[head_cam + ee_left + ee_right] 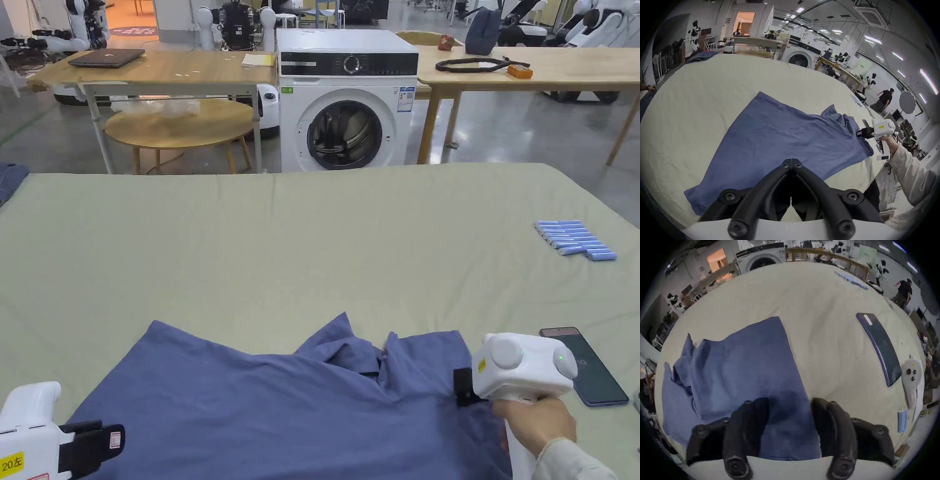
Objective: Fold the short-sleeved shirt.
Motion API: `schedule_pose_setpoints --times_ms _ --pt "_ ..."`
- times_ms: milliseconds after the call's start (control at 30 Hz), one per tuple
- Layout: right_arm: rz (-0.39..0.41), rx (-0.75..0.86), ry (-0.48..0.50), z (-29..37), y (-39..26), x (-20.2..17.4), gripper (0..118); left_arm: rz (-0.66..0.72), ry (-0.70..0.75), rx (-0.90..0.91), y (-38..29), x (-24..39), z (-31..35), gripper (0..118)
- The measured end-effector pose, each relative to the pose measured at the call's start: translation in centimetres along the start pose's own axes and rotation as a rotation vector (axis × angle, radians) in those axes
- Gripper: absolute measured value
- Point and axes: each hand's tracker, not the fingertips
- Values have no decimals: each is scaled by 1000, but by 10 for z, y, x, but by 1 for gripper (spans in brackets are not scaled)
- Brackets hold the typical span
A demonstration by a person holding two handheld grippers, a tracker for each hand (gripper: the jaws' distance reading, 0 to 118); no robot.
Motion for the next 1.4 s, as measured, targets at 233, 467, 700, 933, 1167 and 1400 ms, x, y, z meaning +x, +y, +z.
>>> schedule_pose_setpoints --times_ms 233,467,700,933,1167,1400 --pt "-18 25 99 5 20 3 0 5 -41 46 51 -4 -25 58" --pt "-1 70 95 12 2 -2 0 46 174 43 161 -17 -125 84" --pt "-39 63 134 8 -2 10 0 -35 366 -286 144 -60 -235 84" --pt "9 189 133 53 -1 1 0 -100 300 -302 136 -32 -208 0" --pt "132 347 97 117 16 -17 0 -128 259 -159 151 -1 -140 0" --pt "232 522 106 209 43 -39 0 -148 276 83 209 33 10 0"
